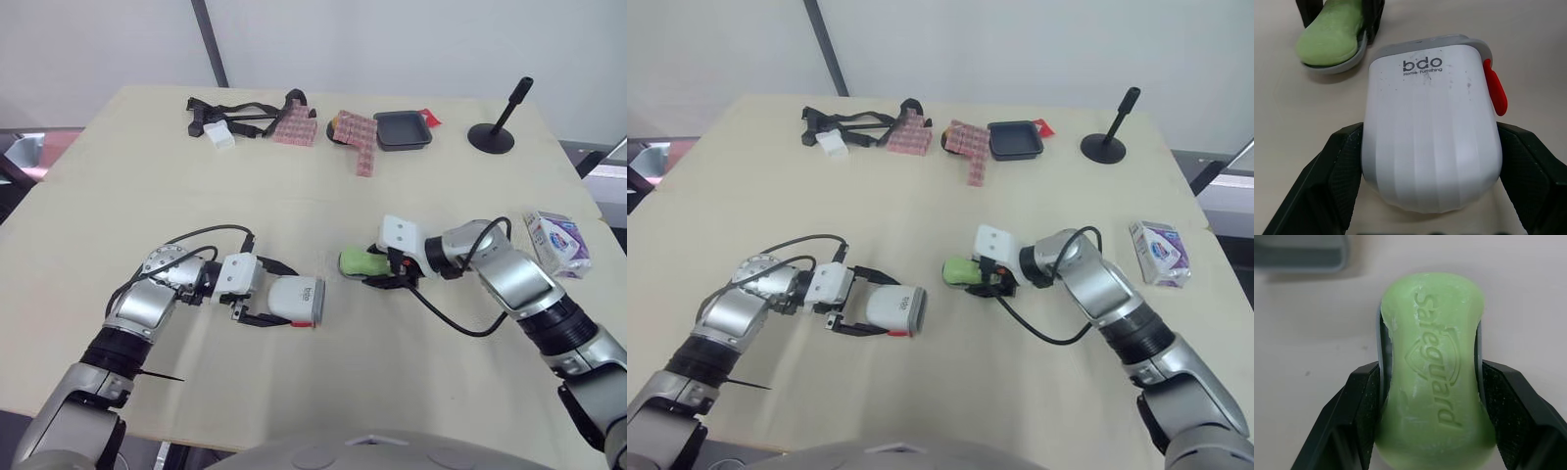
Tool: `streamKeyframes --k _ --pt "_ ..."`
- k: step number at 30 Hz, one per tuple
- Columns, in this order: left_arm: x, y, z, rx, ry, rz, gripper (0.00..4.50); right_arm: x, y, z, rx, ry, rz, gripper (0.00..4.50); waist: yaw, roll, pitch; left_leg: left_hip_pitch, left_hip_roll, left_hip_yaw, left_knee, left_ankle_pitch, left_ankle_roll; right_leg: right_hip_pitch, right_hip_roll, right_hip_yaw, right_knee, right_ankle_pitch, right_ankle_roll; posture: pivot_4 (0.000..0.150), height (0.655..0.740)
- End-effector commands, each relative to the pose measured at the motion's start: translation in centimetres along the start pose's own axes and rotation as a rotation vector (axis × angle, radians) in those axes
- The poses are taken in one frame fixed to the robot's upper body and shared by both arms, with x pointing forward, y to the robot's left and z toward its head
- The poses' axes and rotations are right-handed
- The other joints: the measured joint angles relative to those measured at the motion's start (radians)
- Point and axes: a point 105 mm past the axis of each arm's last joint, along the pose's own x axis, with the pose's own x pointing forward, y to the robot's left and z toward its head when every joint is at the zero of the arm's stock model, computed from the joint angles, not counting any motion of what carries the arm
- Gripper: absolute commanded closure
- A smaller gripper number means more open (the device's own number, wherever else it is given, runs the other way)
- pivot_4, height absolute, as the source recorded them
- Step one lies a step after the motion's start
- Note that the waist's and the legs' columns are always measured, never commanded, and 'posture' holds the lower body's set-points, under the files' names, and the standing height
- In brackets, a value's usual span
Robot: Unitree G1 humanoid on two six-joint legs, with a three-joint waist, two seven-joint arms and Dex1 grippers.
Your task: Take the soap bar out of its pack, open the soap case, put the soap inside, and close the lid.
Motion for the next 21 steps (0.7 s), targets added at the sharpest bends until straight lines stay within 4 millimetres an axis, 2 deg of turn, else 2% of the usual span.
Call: streamKeyframes --k 1,4,8,16,21 --pt "0.2 0.9 0.7 0.027 -0.013 0.027 1.03 -2.1 0.3 1.2 -0.121 -0.010 0.017 1.95 0.002 0.000 0.000 0.000 0.000 0.000 0.000 0.000 0.000 0.000 0.000 0.000 0.000 0.000 0.000 0.150 0.7400" --pt "0.5 1.1 0.6 0.028 -0.015 0.031 1.03 -3.3 1.7 1.6 -0.163 -0.024 0.088 1.95 0.003 0.000 0.000 0.000 0.000 0.000 0.000 0.000 0.000 0.000 0.000 0.000 -0.001 0.000 0.000 0.150 0.7400" --pt "1.2 1.9 1.1 0.038 -0.033 0.047 1.03 -3.9 4.0 0.9 -0.182 0.019 0.160 1.95 0.006 0.000 0.000 0.000 0.001 0.000 -0.001 0.000 0.000 0.000 0.001 0.000 -0.001 0.000 0.000 0.150 0.7400" --pt "2.0 2.1 2.0 0.052 -0.069 0.036 1.03 -3.0 4.1 1.8 -0.138 0.005 0.113 1.95 -0.002 0.000 0.000 0.001 0.001 0.000 -0.001 0.000 -0.001 0.000 0.002 0.001 0.000 0.000 0.000 0.150 0.7400" --pt "2.2 2.0 2.0 0.072 -0.065 0.013 1.03 -2.5 3.9 1.5 -0.130 0.032 0.098 1.95 0.000 0.000 0.000 0.001 0.001 0.000 -0.001 0.000 -0.001 0.000 0.002 0.001 -0.001 0.000 0.000 0.150 0.7400"
